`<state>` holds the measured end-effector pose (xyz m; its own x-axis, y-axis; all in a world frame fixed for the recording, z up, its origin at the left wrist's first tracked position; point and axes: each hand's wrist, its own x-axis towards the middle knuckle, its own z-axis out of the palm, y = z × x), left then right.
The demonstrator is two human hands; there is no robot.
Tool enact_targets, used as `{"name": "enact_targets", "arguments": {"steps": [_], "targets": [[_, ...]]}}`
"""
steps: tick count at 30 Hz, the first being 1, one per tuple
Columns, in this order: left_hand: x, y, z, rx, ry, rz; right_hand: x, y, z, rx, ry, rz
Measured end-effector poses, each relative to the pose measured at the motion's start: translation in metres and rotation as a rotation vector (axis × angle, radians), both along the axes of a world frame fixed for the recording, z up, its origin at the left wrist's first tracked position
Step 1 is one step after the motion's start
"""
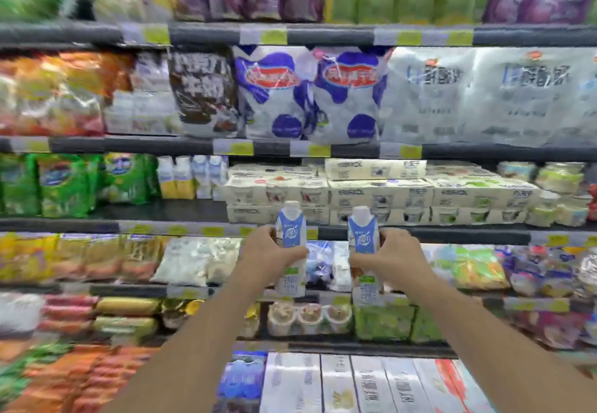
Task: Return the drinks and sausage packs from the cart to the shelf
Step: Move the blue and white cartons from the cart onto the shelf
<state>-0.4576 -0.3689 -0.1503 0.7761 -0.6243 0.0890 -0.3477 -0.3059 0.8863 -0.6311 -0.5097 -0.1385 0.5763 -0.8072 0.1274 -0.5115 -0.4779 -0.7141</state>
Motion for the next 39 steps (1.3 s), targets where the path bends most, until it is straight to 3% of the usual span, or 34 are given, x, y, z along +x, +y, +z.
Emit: {"name": "enact_targets", "arguments": {"steps": [8,13,31,39], "targets": [[0.144,0.144,0.009,-0.006,-0.037,0.140,0.170,0.113,0.006,-0.034,-0.012,0.184],[0.199,0.184,0.002,-0.022,-0.020,0.210,0.240,0.150,0.001,-0.007,-0.030,0.243],[0.332,0.107,0.006,-0.056,-0.079,0.361,0.413,0.091,0.011,-0.001,-0.099,0.232],[0.391,0.071,0.001,-0.056,-0.089,0.234,0.454,0.067,-0.002,0.065,-0.199,0.139]]}}
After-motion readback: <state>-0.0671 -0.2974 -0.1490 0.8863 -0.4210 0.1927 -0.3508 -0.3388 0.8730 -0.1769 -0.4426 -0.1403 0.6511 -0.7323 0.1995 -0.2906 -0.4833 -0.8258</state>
